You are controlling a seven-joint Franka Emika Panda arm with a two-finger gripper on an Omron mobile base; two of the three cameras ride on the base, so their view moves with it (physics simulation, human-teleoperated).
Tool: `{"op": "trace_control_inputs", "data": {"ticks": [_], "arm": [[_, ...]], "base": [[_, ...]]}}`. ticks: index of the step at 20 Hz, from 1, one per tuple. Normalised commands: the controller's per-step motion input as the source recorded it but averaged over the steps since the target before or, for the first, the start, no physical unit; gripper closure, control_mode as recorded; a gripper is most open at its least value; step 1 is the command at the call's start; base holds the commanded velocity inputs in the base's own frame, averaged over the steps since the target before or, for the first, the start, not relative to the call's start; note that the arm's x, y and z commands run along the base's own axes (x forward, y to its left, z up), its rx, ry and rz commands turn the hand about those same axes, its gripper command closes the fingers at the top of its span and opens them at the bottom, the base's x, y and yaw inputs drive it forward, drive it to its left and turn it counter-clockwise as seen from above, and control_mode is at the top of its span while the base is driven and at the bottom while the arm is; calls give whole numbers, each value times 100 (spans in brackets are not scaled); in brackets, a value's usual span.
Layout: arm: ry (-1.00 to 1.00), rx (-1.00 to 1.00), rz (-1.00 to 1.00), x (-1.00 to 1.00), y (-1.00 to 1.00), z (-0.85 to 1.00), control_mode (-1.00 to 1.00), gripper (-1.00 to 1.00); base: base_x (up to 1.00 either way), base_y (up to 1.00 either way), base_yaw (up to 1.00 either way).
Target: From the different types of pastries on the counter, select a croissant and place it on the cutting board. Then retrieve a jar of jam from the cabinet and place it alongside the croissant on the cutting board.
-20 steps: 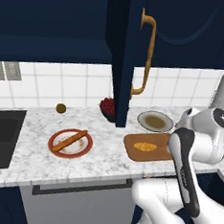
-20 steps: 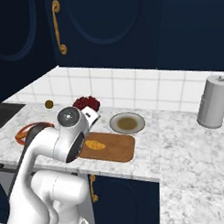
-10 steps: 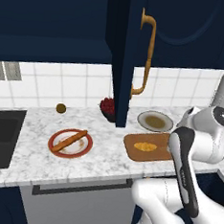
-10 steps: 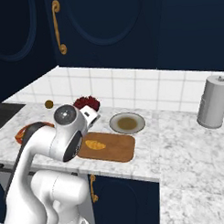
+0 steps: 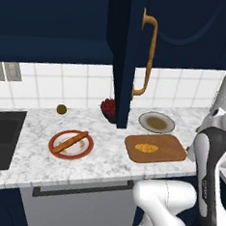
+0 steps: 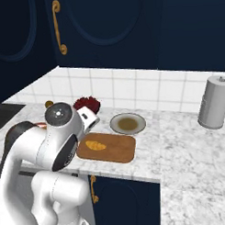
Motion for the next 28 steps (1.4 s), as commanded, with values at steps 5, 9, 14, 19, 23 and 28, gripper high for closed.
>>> {"op": "trace_control_inputs", "data": {"ticks": [5,9,14,19,23,28], "arm": [[-12,0,-4,-45,12,-23,-100,-100],[-8,0,-6,-54,16,-15,100,-100],[0,0,0,0,0,0,100,-100],[0,0,0,0,0,0,100,-100],[0,0,0,0,0,0,100,-100],[0,0,0,0,0,0,100,-100]], "base": [[0,0,0],[-25,9,-3],[-47,90,-19],[3,100,-17],[0,100,-10],[57,91,-2]]}}
